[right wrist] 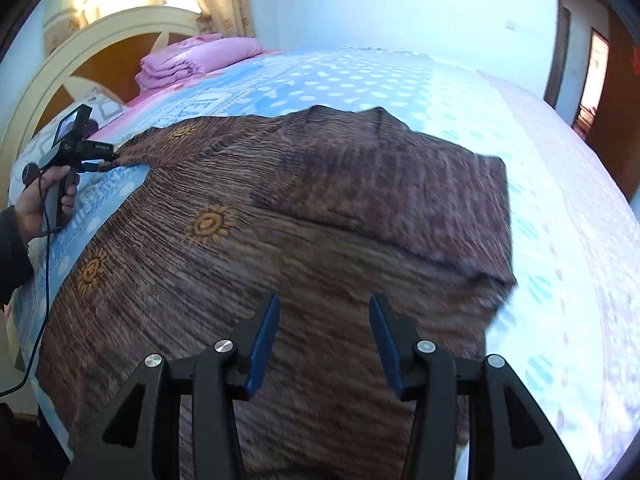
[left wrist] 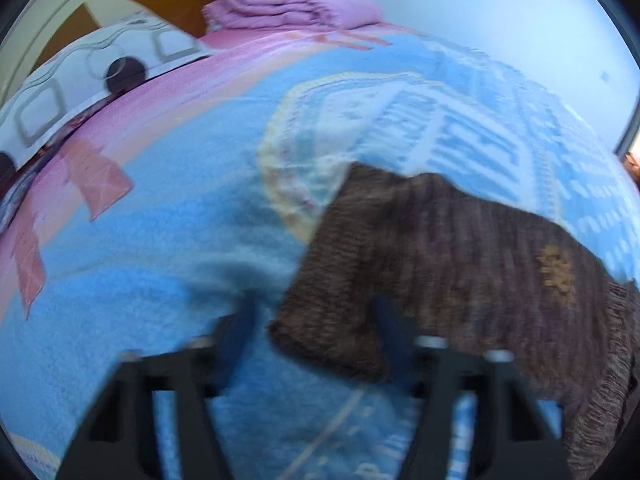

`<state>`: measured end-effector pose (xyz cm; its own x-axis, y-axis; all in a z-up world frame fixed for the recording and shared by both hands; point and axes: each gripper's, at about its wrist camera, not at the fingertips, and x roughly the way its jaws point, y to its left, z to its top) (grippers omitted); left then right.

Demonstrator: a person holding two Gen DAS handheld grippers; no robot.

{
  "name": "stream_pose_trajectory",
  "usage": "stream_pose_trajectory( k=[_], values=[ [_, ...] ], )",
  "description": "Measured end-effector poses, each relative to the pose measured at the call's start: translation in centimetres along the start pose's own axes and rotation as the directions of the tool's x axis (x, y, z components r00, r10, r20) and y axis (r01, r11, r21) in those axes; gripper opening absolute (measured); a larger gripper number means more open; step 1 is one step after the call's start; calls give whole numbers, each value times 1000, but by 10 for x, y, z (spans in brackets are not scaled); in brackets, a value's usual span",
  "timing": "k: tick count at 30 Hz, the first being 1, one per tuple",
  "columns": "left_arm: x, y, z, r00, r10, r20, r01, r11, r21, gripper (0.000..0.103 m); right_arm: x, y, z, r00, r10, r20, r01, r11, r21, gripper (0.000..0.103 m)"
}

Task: Fold small clothes
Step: 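Move the left tool to the other sleeve cuff and grasp it, then fold the held sleeve across the sweater body and open the left tool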

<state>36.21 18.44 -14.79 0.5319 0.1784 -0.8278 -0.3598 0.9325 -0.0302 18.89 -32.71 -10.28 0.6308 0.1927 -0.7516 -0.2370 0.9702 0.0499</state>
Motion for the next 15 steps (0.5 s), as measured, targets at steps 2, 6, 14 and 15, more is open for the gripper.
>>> stream_pose_trajectory(
  k=[2, 6, 14, 15],
  values=[
    [-3, -9, 1, 1000, -10, -7, 10, 999, 35, 14, -3, -7, -6, 1000, -6, 2, 6, 1000, 19, 49],
    [-9, -16, 4, 1000, 6, -12, -5, 999, 52, 12, -8, -22, -12, 1000, -4, 18, 3, 997, 72, 49],
    [-42, -23, 22, 999, -9, 38, 7, 999, 49, 12, -15, -50, -17, 999, 0, 54, -10, 983, 184, 53],
    [-49, -26, 25, 999, -21, 46, 19, 998, 55, 12, -16, -52, -17, 998, -2, 57, -9, 981, 195, 53]
  ],
)
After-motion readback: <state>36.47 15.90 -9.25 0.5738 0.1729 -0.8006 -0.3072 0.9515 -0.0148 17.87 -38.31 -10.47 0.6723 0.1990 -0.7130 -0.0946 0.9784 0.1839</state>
